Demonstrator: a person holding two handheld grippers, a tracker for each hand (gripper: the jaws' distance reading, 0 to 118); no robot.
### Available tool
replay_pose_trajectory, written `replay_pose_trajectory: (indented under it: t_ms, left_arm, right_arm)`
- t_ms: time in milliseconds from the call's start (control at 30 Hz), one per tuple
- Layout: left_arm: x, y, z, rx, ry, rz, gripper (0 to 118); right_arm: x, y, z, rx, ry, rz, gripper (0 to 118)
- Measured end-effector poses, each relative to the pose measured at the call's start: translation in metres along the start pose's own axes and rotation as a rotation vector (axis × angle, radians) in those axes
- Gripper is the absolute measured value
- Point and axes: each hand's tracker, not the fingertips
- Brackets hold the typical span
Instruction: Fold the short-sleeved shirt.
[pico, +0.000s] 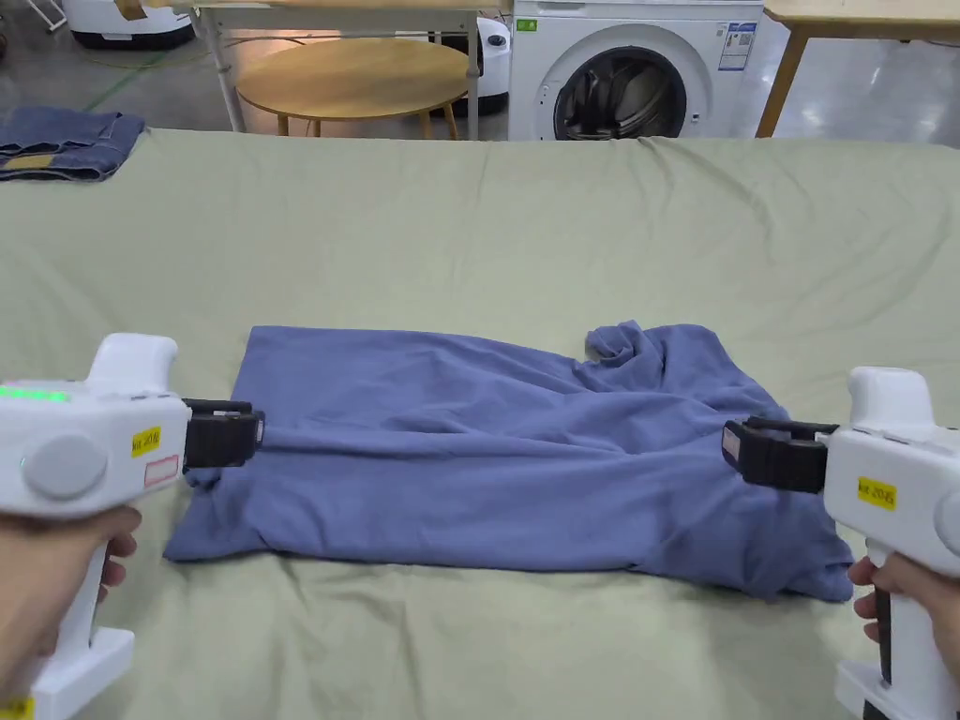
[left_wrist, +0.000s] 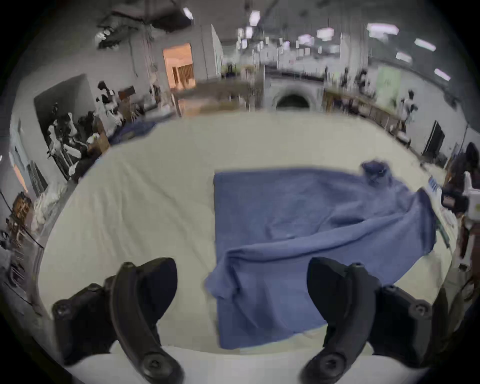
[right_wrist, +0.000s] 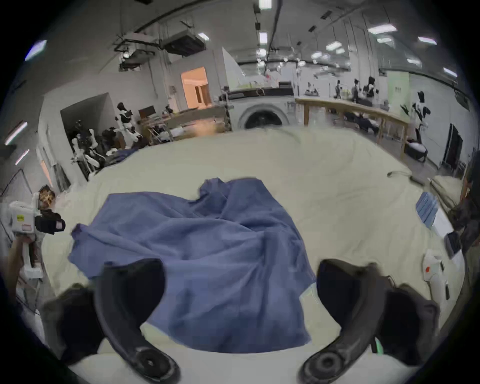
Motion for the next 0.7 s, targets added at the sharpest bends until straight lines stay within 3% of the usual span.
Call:
replay_pose_trajectory:
  t_ms: [100,233,267,300,367,433,467,700]
  left_arm:
    - [0.036,-0.033,0.048,0.172,0.024,-0.004,103]
    - [0.066,-0.078,0.074,0.199,0.072,0.053,103]
    - [0.06,-0.089,0.069,0.182,0.057,0.072,101]
    - [0.061,-0.1,0.072,0.169,0.039,0.094,86]
    - [0.055,-0.112,0.07,0.087,-0.015,0.136,0]
    - [0.049,-0.128,0.065,0.028,-0.066,0.196,0]
    - [0.045,-0.133,0.062,0.021,-0.001,0.191,0]
    - [0.009,-0.131,0.036,-0.043,0.069,0.199,0]
  right_arm:
    - [-0.038,-0.019,0.038,0.101,0.001,0.065,118]
    - [-0.081,-0.049,0.071,0.202,0.007,0.052,117]
    - [-0.087,-0.054,0.077,0.198,0.036,0.031,108]
    - [-0.093,-0.06,0.083,0.206,0.051,0.008,86]
    - [-0.1,-0.066,0.081,0.195,0.006,0.03,0]
    - [-0.101,-0.071,0.086,0.196,0.062,0.042,0]
    - [-0.099,-0.069,0.083,0.166,0.079,0.033,0]
    - [-0.084,-0.076,0.085,0.163,0.043,0.009,0]
